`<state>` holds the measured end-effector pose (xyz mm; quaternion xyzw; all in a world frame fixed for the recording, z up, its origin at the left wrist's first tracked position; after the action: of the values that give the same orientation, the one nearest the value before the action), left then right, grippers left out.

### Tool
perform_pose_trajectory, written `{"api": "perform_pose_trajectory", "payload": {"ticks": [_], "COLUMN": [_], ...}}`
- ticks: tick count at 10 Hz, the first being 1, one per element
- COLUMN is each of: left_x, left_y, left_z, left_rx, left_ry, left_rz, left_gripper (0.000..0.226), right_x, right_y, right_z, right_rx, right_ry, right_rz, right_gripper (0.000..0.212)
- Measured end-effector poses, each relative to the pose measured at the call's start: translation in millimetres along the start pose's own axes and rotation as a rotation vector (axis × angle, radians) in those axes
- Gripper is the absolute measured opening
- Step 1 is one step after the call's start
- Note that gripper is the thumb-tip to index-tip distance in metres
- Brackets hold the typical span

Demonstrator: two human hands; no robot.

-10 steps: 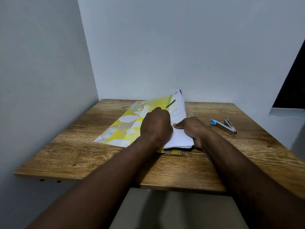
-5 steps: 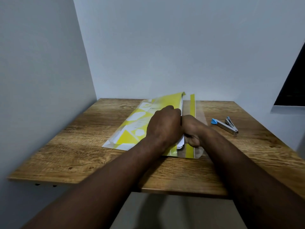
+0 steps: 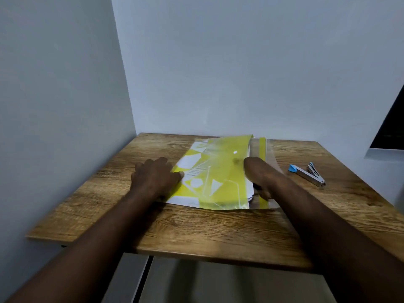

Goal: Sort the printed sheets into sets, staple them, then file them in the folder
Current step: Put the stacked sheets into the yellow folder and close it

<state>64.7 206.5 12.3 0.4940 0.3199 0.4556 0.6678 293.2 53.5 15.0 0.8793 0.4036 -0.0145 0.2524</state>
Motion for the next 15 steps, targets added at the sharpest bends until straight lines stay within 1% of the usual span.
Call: {"api": "perform_pose_trajectory", "payload": {"ticks": [1,2,3,4,5,6,7,8,9,10,11,12,13,14,15], "left_x": [7.5,8.1,3.6,-7.9,-19.7,-24.9,-31.4,-40.3,-42.7,-44.3,-51.1,-68.0,-81.9,-86.5,-89.8], "left_y": [1.9,2.8,0.4,2.0,1.9,-5.6,-20.7,-30.4,-33.1,-34.6,-33.4,-31.4,-29.1,-30.4,-32.8], "left_z": [-0.4,5.4,17.2,27.6,32.1,30.4,32.2,42.4,50.7,50.9,53.8,68.1,85.0,88.1,85.2], "left_rx": [-0.045,-0.197,-0.258,-0.212,-0.075,-0.007,-0.063,-0.078,-0.025,0.012,-0.014,-0.144,-0.202,-0.134,-0.048], "left_ry": [-0.074,-0.059,-0.084,-0.14,-0.224,-0.337,-0.486,-0.533,-0.531,-0.527,-0.542,-0.568,-0.552,-0.509,-0.498], "left_rz": [0.021,-0.013,-0.006,0.012,0.006,0.009,-0.027,-0.07,-0.041,-0.056,-0.045,-0.042,0.037,0.026,0.023], "left_gripper": [0.072,0.059,0.05,0.053,0.057,0.056,0.055,0.051,0.052,0.063,0.078,0.091,0.064,0.051,0.038], "right_x": [-10.9,-11.5,-15.3,-19.1,-18.4,-18.4,-19.5,-21.4,-15.7,-15.8,-22.2,-20.5,-21.8,-28.0,-36.6], "right_y": [8.3,8.4,7.7,0.7,-1.5,7.0,13.5,15.3,14.6,13.8,9.7,2.5,-8.3,-2.5,32.4], "right_z": [-7.9,-4.5,-6.3,-10.4,-10.8,-6.9,2.1,8.1,9.9,9.9,9.1,13.8,15.3,9.5,8.6], "right_rx": [-0.134,-0.34,-0.421,-0.481,-0.448,-0.419,-0.334,-0.194,-0.188,-0.23,-0.138,-0.04,0.0,-0.072,-0.315], "right_ry": [0.079,0.086,0.141,0.2,0.215,0.167,0.111,0.091,0.087,0.091,0.101,0.1,0.124,0.186,0.255], "right_rz": [0.172,0.202,0.208,0.186,0.195,0.22,0.204,0.215,0.221,0.247,0.272,0.248,0.158,0.106,0.297], "right_gripper": [0.038,0.037,0.033,0.032,0.027,0.022,0.021,0.021,0.016,0.013,0.021,0.018,0.03,0.027,0.017]}}
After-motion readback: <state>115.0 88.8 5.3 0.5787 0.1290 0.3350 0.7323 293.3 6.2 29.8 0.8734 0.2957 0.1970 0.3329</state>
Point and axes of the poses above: each hand's wrist, its own x-axis towards the middle knuckle, its own y-axis out of the back of the hand, z = x × y, the point moved 5 cm from there along x, towards the middle knuckle
